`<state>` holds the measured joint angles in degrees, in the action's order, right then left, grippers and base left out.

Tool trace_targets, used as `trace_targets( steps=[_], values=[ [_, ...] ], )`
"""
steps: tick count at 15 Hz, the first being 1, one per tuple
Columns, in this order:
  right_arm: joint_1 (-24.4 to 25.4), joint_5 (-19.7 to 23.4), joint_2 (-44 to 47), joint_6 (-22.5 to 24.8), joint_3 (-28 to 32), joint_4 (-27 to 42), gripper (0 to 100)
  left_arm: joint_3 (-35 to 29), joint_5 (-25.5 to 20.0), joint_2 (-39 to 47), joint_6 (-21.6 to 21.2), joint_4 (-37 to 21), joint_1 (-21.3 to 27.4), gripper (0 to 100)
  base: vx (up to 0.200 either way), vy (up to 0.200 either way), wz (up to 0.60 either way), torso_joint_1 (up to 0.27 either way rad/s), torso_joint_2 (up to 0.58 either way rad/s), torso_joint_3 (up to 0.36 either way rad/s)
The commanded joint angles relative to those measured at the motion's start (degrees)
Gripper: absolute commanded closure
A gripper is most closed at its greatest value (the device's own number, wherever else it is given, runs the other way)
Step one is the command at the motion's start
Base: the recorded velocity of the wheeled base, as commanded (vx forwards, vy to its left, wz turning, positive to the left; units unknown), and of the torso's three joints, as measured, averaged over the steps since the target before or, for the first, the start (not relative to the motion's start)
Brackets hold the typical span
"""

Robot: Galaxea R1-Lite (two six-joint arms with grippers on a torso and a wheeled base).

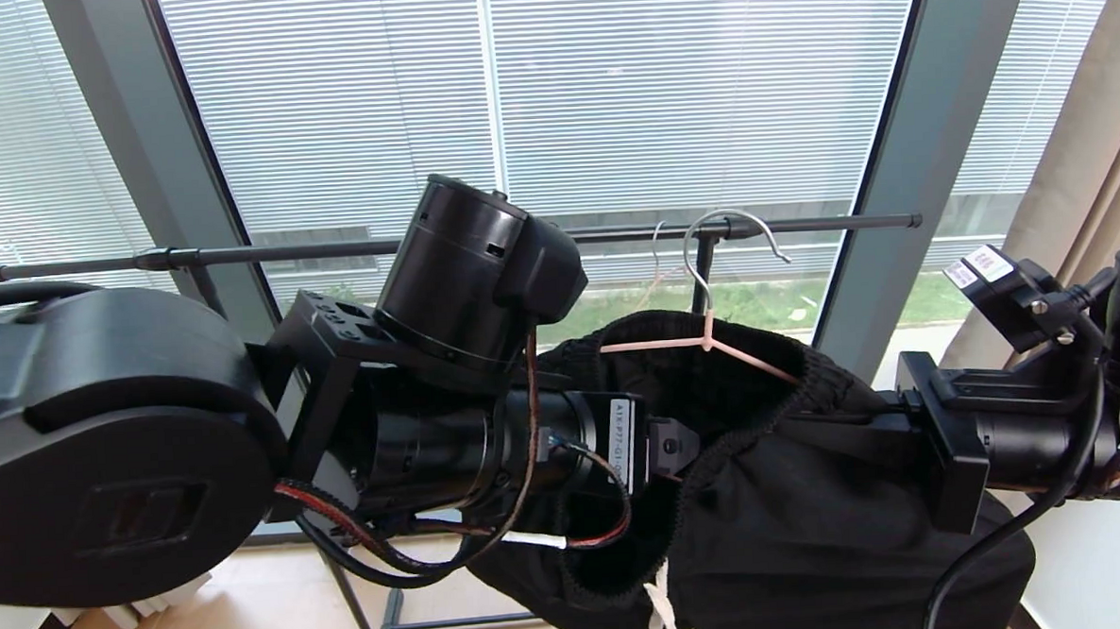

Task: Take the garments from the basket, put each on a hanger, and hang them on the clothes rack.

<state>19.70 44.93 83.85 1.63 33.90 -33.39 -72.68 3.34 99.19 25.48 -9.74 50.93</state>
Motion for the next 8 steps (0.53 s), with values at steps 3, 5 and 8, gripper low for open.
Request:
trace_targets(
  steps=[3,5,8],
  values=[
    [-0.5,0.1,0.4,0.0,0.0,0.0,100,1.9,0.2,-3.2,-0.4,0.0,-0.3,0,0.0,0.0,0.0,0.0,0.0,0.0],
    [-0.9,0.1,1.1,0.0,0.1,-0.2,100,4.6,0.1,-5.2,-3.2,0.5,-0.4,0,0.0,0.0,0.0,0.0,0.0,0.0],
    [-1.0,0.2,1.8,0.0,-0.1,-1.3,100,10.9,0.1,-7.9,-8.0,6.5,-0.4,0,0.0,0.0,0.0,0.0,0.0,0.0]
  ],
)
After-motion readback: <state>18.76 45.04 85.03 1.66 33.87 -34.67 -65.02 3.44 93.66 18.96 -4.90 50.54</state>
